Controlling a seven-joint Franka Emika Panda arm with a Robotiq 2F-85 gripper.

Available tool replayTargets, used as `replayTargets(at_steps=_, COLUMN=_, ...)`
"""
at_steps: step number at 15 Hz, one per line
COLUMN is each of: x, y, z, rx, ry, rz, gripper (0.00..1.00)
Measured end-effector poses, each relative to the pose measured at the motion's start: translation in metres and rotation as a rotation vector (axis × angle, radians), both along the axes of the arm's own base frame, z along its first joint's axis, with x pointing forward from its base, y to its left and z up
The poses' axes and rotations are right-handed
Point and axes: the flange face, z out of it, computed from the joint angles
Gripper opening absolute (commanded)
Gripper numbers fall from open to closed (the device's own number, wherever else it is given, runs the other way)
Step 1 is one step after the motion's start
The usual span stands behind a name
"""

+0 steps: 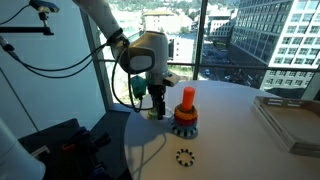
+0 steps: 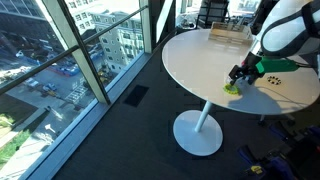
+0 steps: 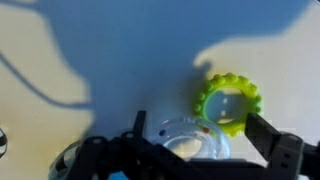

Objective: Remove the clear ring from the rings stacking stand and put it on the table close to the green ring

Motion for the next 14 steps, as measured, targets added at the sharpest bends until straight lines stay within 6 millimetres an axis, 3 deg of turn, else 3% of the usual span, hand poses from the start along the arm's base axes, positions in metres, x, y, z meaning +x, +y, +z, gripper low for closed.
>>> replayTargets(at_steps=7, x=-0.007, y=-0.004, z=0.051, rx=0.012, ry=0.061, rz=0.048, gripper=1.00)
replayTargets(at_steps=14, x=-0.014, y=-0.025, z=0.114, rx=-0.066, ry=0.143, rz=0.123, gripper=1.00)
